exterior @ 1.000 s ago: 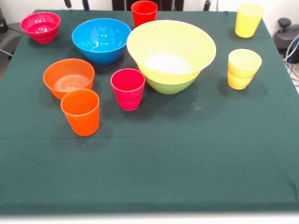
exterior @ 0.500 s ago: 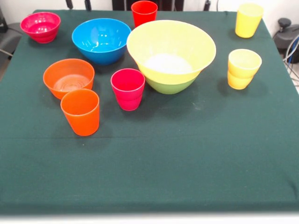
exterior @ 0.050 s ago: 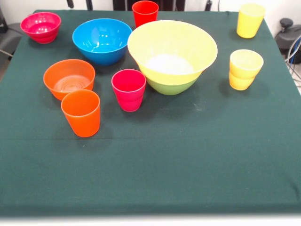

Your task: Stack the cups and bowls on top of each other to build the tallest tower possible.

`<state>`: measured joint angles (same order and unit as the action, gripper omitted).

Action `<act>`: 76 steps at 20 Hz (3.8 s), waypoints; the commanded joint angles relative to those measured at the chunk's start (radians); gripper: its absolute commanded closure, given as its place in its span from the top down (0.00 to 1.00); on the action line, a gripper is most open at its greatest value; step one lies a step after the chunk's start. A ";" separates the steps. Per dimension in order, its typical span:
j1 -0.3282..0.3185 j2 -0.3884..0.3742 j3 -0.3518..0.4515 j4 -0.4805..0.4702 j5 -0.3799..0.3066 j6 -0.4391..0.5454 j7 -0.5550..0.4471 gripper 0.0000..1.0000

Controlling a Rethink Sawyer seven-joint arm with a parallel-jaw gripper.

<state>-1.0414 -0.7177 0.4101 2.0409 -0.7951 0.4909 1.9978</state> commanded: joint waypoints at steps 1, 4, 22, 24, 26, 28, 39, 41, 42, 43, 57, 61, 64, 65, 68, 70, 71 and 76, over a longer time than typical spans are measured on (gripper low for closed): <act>0.029 0.031 0.055 0.006 -0.025 -0.009 -0.088 1.00; 0.037 0.056 0.050 -0.015 -0.032 -0.015 -0.080 1.00; 0.092 0.160 0.005 -0.099 -0.092 -0.064 -0.033 1.00; 0.098 0.175 -0.003 -0.111 -0.103 -0.074 -0.025 1.00; 0.098 0.187 -0.005 -0.119 -0.105 -0.075 -0.027 1.00; 0.093 0.202 -0.007 -0.129 -0.109 -0.080 -0.036 1.00; 0.071 0.248 -0.018 -0.158 -0.119 -0.096 -0.059 1.00; 0.064 0.257 -0.018 -0.163 -0.124 -0.099 -0.065 1.00; 0.061 0.259 -0.017 -0.164 -0.125 -0.100 -0.066 1.00; 0.058 0.261 -0.016 -0.164 -0.124 -0.099 -0.066 1.00; 0.101 0.070 -0.170 0.001 -0.010 -0.200 0.247 1.00; 0.151 0.016 -0.271 0.071 0.090 -0.246 0.360 1.00; 0.192 0.002 -0.345 0.116 0.158 -0.292 0.414 1.00; 0.217 0.006 -0.384 0.129 0.175 -0.325 0.446 1.00; 0.250 0.021 -0.409 0.127 0.178 -0.366 0.417 1.00; 0.235 0.036 -0.364 0.105 0.179 -0.346 0.360 1.00; 0.229 0.045 -0.351 0.097 0.184 -0.340 0.351 1.00; 0.204 0.058 -0.321 0.068 0.190 -0.307 0.330 1.00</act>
<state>-0.8551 -0.7039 0.0533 2.1252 -0.6603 0.2037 2.2361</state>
